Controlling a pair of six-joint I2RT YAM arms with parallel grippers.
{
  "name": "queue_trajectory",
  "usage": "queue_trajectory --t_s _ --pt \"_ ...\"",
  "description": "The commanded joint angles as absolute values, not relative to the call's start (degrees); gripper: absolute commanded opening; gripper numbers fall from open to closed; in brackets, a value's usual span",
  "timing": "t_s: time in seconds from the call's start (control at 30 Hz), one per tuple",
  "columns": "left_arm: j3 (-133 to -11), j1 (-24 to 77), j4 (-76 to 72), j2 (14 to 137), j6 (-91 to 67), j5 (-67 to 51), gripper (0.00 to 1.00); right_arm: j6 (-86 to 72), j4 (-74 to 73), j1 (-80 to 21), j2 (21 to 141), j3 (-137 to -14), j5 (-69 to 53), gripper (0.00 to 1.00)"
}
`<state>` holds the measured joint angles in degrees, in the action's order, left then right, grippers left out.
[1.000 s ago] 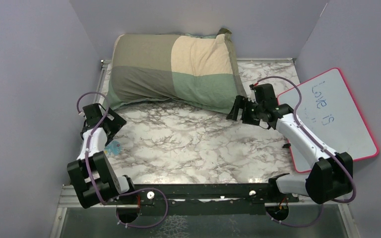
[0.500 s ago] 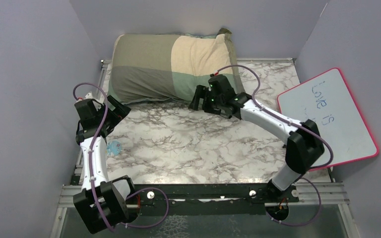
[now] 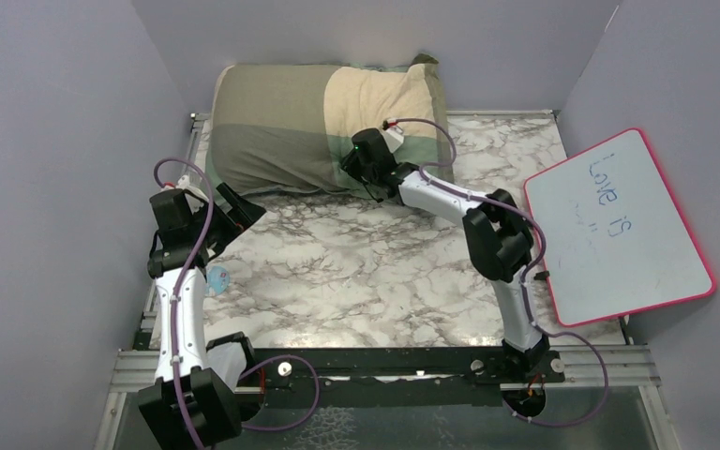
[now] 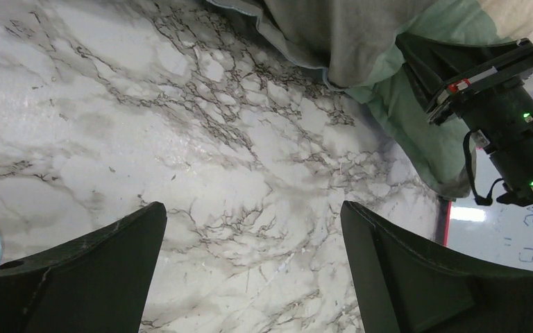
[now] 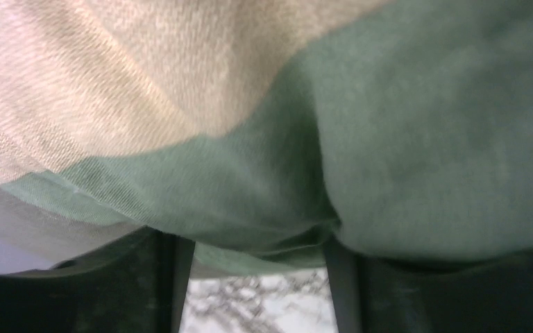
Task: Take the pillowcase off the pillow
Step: Turn over the pillow at the center of the board.
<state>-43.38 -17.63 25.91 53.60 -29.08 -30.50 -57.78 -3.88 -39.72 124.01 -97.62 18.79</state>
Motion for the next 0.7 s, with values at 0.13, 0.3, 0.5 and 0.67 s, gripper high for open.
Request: queue_trajectory --t_s 0.13,0.3,0.5,0.67 --pt "-45.5 -17.2 27.8 53.1 -26.1 -28.0 0.98 -45.9 -10.7 -32.7 117.0 -91.1 14.2 0.01" --pt "-49.1 -17.3 29.2 54.2 -23.8 -24.5 0.98 -38.8 -11.4 -30.9 101.9 -74.9 16.3 0.01" --pt "-56.3 -17.2 31.4 55.7 -20.4 -20.3 0.99 -37.4 -13.6 -26.3 85.7 -58.1 15.8 0.01" --pt "-58.1 -17.3 29.8 59.3 -19.6 -24.1 0.99 -30.6 -16.4 -23.0 79.5 -58.6 4.3 0.21"
